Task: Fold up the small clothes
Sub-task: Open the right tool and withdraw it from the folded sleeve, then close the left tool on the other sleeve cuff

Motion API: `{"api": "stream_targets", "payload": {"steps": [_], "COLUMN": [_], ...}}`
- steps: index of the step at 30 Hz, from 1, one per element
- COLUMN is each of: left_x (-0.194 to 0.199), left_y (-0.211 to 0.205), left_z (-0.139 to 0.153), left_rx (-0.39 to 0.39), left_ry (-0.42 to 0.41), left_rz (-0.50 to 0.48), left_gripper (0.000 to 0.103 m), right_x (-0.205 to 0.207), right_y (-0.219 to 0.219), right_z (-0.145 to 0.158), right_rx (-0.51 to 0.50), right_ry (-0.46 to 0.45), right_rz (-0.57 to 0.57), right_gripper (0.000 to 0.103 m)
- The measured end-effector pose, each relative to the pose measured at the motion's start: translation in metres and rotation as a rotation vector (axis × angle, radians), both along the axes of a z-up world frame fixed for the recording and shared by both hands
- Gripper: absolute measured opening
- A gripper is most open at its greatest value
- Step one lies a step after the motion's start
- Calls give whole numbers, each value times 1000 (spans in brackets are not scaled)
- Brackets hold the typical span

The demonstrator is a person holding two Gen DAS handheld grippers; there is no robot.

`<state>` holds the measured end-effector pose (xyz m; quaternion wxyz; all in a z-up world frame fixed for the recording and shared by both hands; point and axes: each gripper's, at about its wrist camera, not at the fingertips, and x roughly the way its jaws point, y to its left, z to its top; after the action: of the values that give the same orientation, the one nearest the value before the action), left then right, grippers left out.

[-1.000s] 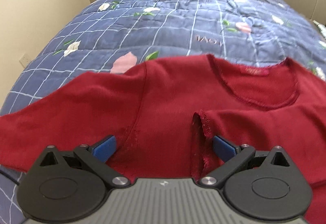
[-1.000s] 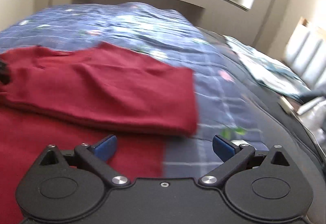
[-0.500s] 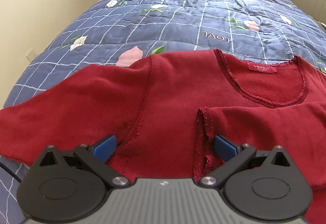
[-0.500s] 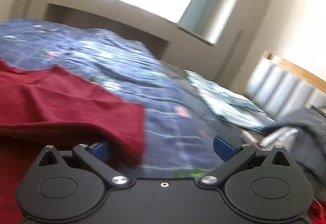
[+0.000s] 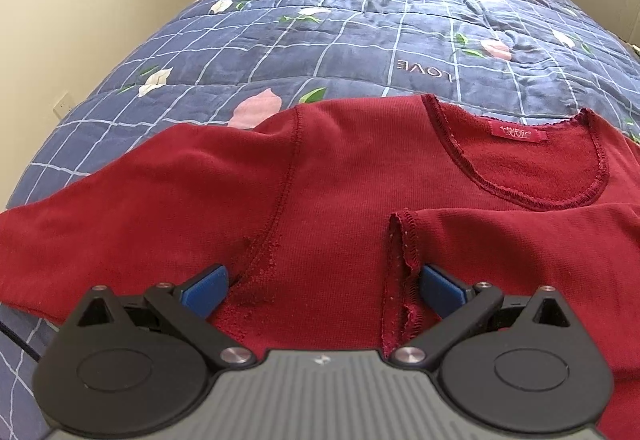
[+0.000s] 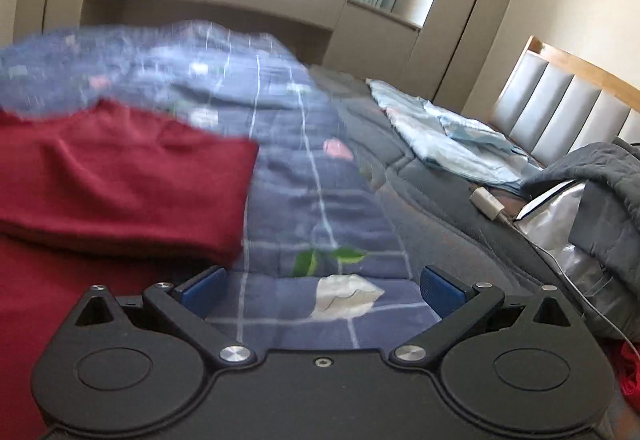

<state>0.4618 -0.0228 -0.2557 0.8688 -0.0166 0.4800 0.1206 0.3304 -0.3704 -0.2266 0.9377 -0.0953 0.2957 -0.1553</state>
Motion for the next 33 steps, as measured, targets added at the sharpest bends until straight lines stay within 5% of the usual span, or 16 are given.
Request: {"api": "stream_targets", "payload": {"steps": [7, 13, 25, 29, 33], "left_x": [-4, -8, -22, -46, -70], "left_y": [4, 3, 8, 20, 61], "left_z": [-2, -3, 14, 34, 48], "left_rx": [-19, -12, 23, 106, 119], "left_ry": [-28, -56, -68, -108, -106], "left_rz": [-9, -11, -65, -92, 11], "left_gripper": [103, 103, 103, 103, 103], "right_x": [72, 117, 85, 63, 38], "right_y": [13, 11, 27, 52, 86], "right_z": [-2, -28, -8, 6, 17], "right_rx": [37, 18, 8, 83, 192], "right_ry": [-40, 22, 29, 31, 68], "right_rz": [82, 84, 64, 102, 152], "right_gripper": [102, 102, 102, 102, 102]}}
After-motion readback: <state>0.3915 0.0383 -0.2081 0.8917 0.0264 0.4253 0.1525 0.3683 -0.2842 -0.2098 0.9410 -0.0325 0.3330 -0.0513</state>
